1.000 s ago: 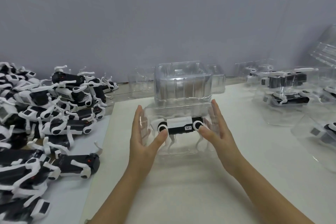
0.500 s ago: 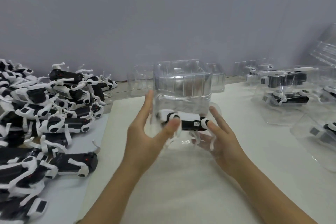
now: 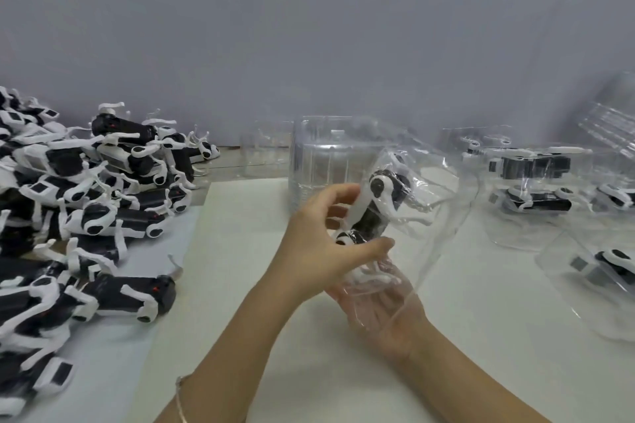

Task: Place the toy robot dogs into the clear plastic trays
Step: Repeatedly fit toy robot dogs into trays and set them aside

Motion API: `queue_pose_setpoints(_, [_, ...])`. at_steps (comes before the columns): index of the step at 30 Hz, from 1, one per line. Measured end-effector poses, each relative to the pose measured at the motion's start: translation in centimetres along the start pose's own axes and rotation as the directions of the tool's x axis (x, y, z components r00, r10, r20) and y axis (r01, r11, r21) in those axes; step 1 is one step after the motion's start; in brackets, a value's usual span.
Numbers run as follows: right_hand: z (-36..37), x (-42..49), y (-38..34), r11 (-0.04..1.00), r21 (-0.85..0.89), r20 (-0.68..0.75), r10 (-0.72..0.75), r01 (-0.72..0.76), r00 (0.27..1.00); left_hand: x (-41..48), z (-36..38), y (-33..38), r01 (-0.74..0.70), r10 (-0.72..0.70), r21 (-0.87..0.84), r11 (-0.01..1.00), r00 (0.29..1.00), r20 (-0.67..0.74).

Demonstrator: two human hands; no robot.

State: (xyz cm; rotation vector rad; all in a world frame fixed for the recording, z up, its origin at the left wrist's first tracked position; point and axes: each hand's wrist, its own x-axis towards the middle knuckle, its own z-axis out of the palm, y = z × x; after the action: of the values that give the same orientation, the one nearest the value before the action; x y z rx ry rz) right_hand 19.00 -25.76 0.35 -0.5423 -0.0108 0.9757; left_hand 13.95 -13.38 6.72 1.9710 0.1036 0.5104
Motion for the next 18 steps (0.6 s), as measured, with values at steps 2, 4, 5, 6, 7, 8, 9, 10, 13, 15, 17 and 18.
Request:
queue_pose_setpoints(2, [0.3, -0.1, 0.9, 0.999, 0.007, -0.021, -0.04, 0.04, 0.999, -0.2, 0.8, 0.4, -0.038, 0.042, 0.058, 0.998, 0.997, -0.064])
queue_pose_setpoints(4, [0.0, -0.5, 1.5, 0.99, -0.119, -0.132, -0.091, 0.075, 0.987, -0.5, 1.4, 0.7, -0.061, 0.074, 0.098, 0.993, 0.988, -0.136])
queue_pose_setpoints(5, [0.1, -0.8, 1.6, 0.986, -0.143, -0.145, -0.107, 0.086, 0.984, -0.6, 1.6, 0.8, -0.062, 0.08, 0.116, 0.991, 0.984, -0.16])
queue_pose_setpoints(6, [-0.4, -0.7, 1.6, 0.986, -0.146, -0.145, -0.107, 0.085, 0.984, -0.6, 1.7, 0.9, -0.059, 0.082, 0.132, 0.989, 0.981, -0.174])
queue_pose_setpoints(7, [-0.7, -0.5, 1.5, 0.987, -0.149, -0.122, -0.082, 0.064, 0.989, -0.7, 1.8, 1.0, -0.067, 0.094, 0.147, 0.987, 0.978, -0.186])
queue_pose_setpoints(8, [-1.0, -0.4, 1.4, 0.993, -0.116, -0.073, -0.035, 0.026, 0.997, -0.7, 1.9, 1.0, -0.086, 0.119, 0.165, 0.983, 0.973, -0.199])
queue_pose_setpoints(9, [-0.5, -0.5, 1.3, 0.998, -0.017, -0.001, 0.057, -0.057, 0.998, -0.7, 1.9, 1.1, -0.111, 0.149, 0.181, 0.977, 0.966, -0.211])
queue_pose_setpoints(10, [0.2, -0.6, 1.1, 0.986, 0.066, 0.096, 0.149, -0.156, 0.984, -0.8, 1.9, 1.1, -0.129, 0.169, 0.19, 0.973, 0.962, -0.216])
queue_pose_setpoints(13, [-0.2, -0.4, 0.7, 0.998, -0.061, 0.158, 0.033, -0.023, 0.987, -0.8, 1.6, 0.8, -0.141, 0.165, 0.13, 0.981, 0.966, -0.198])
queue_pose_setpoints(15, [0.1, -0.1, -0.1, 0.991, -0.094, 0.162, 0.111, -0.097, 0.98, -0.5, 0.6, 0.2, -0.089, 0.086, -0.026, 0.996, 0.992, -0.094])
queue_pose_setpoints(17, [-0.2, 0.2, -1.7, 0.994, -0.099, 0.116, 0.056, -0.044, 0.992, 0.0, -1.0, -0.9, -0.021, 0.026, -0.132, 0.991, 0.999, 0.036])
queue_pose_setpoints(18, [-0.7, 0.3, -2.4, 0.994, -0.105, 0.056, 0.01, -0.004, 0.998, 0.2, -2.0, -1.5, -0.01, 0.019, -0.149, 0.989, 0.998, 0.06])
